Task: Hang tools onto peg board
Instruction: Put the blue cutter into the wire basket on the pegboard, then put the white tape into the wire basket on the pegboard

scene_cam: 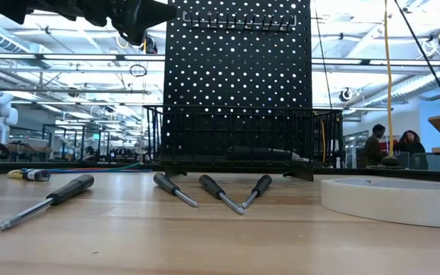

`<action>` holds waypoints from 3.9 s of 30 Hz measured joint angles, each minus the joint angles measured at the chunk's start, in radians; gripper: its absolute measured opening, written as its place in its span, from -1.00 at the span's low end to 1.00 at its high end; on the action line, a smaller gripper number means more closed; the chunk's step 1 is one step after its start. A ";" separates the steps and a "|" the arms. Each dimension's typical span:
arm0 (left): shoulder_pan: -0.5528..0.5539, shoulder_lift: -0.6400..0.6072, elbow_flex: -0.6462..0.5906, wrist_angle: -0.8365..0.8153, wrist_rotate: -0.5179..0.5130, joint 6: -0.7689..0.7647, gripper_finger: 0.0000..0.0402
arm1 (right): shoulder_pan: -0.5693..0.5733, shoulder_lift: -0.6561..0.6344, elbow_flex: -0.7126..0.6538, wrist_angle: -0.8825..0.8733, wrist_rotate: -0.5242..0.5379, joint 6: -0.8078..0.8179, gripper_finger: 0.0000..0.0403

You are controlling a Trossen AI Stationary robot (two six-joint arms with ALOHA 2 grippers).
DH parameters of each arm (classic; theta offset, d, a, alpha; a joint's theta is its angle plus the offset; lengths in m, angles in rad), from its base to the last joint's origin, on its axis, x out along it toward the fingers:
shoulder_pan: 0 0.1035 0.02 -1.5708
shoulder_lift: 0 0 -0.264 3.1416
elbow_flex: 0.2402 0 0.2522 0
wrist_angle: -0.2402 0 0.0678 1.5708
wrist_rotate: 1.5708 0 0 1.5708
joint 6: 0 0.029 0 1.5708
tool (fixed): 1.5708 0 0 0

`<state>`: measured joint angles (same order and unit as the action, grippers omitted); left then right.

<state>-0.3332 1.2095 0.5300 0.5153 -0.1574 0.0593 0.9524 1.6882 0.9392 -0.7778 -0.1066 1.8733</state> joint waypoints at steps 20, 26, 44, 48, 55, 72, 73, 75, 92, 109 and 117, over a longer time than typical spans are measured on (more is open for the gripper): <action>0.000 0.000 0.000 0.000 0.000 0.004 -0.07 | -0.062 0.001 0.031 -0.010 -0.027 -0.156 -0.39; 0.000 0.000 0.000 0.000 -0.042 0.030 -0.07 | -0.142 0.000 0.170 -0.215 0.023 -0.324 -0.39; -0.003 -0.083 0.000 -0.020 -0.064 0.026 -0.07 | -0.530 -0.001 0.453 -0.217 0.863 -1.366 -0.39; -0.003 -0.083 0.000 -0.035 -0.064 0.026 -0.07 | -0.637 -0.001 0.470 -0.113 0.867 -1.610 -0.39; -0.003 -0.083 0.000 -0.039 -0.064 0.026 -0.07 | -0.786 -0.001 0.470 0.041 0.795 -1.842 -0.39; -0.003 -0.083 0.000 -0.056 -0.064 0.026 -0.07 | -0.868 0.173 0.471 0.285 0.693 -1.979 -0.39; -0.003 -0.083 0.000 -0.058 -0.064 0.026 -0.07 | -0.868 0.183 0.471 0.291 0.683 -1.979 -0.39; -0.003 -0.083 0.000 -0.065 -0.064 0.026 -0.07 | -0.868 0.199 0.471 0.295 0.679 -1.979 -0.39; -0.003 -0.082 0.000 -0.089 -0.064 0.025 -0.07 | -0.867 0.175 0.471 0.288 0.718 -1.965 0.54; -0.003 -0.082 0.000 -0.110 -0.064 0.020 -0.07 | -0.730 0.013 0.472 0.284 0.487 -1.700 0.51; -0.003 -0.082 0.000 -0.143 -0.014 -0.013 -0.07 | -0.664 0.074 0.472 0.308 0.339 -1.548 0.51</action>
<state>-0.3367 1.1271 0.5301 0.3727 -0.1715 0.0461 0.2882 1.7620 1.4109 -0.4694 0.2327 0.3258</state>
